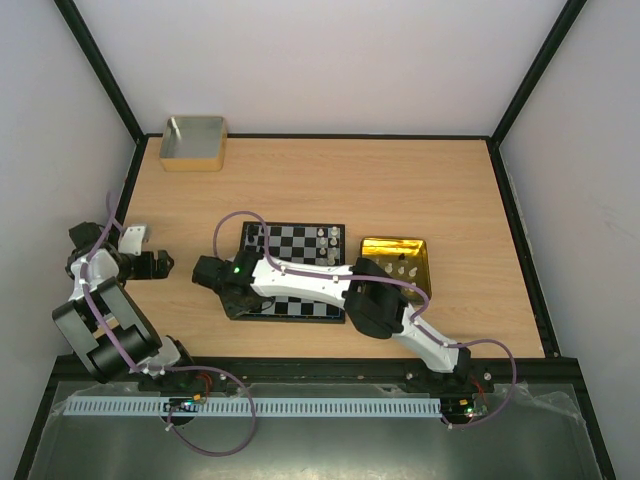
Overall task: Set up the chess pieces on the board
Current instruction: Place the chess piece on the chessboard.
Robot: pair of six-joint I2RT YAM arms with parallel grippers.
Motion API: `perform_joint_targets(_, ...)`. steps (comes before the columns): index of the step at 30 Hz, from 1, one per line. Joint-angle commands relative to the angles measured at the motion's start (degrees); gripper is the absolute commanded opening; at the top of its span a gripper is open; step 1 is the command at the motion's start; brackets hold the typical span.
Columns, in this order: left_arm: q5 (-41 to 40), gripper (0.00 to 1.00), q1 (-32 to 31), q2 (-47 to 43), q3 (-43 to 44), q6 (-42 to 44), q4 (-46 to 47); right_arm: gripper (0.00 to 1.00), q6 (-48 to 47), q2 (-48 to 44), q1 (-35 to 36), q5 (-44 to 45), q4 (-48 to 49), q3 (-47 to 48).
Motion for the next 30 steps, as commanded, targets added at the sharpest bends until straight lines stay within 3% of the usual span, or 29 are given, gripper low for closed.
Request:
perform_joint_targets(1, 1.2, 1.0, 0.4, 0.5, -1.4, 1.2, -0.4, 0.04, -0.6, 1.0, -0.6, 0.2, 0.2, 1.4)
perform_joint_targets(14, 0.7, 1.0, 0.6, 1.4, -2.6, 1.3, 1.0, 0.09, -0.7, 1.7, -0.6, -0.7, 0.7, 1.7)
perform_joint_targets(30, 0.8, 1.0, 0.7, 1.4, -3.7, 1.8, 1.3, 0.28, -0.4, 0.6, -0.7, -0.8, 0.3, 2.1)
